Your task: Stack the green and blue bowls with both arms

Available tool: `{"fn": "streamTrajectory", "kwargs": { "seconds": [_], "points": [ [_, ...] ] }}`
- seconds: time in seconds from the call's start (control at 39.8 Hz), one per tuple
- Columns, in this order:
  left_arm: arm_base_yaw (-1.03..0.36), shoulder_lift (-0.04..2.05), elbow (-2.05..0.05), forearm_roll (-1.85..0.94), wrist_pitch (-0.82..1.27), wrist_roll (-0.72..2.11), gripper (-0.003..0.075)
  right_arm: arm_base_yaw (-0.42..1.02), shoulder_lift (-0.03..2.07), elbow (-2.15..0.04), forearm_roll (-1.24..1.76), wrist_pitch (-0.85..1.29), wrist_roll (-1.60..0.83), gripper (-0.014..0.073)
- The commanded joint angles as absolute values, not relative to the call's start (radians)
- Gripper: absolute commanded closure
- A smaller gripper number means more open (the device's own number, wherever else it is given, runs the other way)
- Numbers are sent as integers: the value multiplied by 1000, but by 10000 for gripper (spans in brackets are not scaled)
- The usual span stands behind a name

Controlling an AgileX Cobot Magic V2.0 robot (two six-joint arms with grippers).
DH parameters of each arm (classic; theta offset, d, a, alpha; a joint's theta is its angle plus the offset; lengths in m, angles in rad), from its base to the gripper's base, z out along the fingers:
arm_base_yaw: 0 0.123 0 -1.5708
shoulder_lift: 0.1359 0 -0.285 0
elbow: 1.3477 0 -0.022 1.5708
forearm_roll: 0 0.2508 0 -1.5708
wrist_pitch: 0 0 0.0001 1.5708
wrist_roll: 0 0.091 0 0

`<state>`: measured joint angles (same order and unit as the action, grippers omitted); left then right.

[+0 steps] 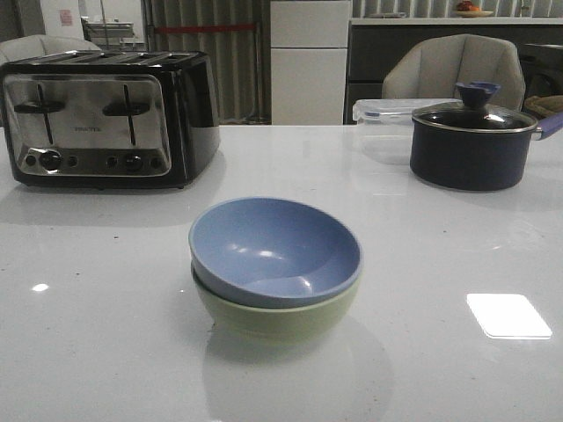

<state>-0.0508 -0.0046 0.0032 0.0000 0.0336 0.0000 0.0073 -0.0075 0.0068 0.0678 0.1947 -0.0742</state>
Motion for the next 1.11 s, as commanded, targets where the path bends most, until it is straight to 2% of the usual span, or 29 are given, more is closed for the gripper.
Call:
{"fn": "streamTrajectory", "kwargs": {
  "seconds": [0.0, 0.2, 0.68, 1.08],
  "points": [
    [-58, -22, 11, 0, -62, 0, 621, -7, -30, 13, 69, 37, -76, 575],
    [-58, -22, 11, 0, -62, 0, 621, -8, -30, 23, 73, -41, -76, 575],
    [-58, -22, 11, 0, -62, 0, 621, -7, -29, 23, 104, -69, -76, 575],
    [-58, -22, 11, 0, -62, 0, 621, -7, -29, 23, 20, -117, 61, 575]
  ]
}}
